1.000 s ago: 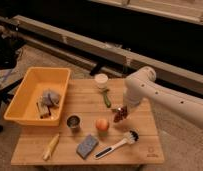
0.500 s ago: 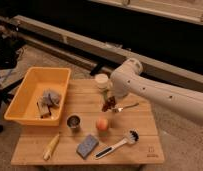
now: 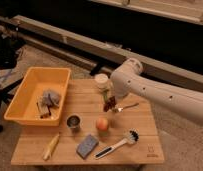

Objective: Place grapes in paper cup

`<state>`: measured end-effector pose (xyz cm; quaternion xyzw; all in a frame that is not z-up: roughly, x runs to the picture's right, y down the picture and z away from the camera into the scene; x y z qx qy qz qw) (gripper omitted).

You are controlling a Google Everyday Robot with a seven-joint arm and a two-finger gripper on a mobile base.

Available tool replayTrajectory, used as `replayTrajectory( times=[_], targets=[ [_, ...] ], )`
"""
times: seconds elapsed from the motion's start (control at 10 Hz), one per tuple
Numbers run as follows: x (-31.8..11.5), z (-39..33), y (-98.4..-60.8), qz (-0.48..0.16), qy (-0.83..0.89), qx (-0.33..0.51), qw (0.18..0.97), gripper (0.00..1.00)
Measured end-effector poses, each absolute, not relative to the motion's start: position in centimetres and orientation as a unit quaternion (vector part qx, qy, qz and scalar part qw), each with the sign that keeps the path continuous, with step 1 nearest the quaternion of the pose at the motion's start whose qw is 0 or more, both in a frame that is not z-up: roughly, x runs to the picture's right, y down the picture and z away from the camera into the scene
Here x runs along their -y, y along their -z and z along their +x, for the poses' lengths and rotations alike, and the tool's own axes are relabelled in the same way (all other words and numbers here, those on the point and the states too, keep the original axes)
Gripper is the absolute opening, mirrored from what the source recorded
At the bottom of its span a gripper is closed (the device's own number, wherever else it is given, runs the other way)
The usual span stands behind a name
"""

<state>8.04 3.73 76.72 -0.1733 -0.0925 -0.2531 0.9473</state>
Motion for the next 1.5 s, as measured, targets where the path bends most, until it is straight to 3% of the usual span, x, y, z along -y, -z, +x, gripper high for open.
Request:
replayTrajectory(
  times=[0.5,1.1,1.5],
  targets=[
    [-2.1,8.1,-78.4,-0.16,0.26,0.073,0.95,0.0],
    [5.5,9.3,-86.7,-0.143,0.262,0.044,0.953,0.0],
    [10.1,10.4,-87.2,-0.11,0.257,0.035,0.96,0.0]
  ],
)
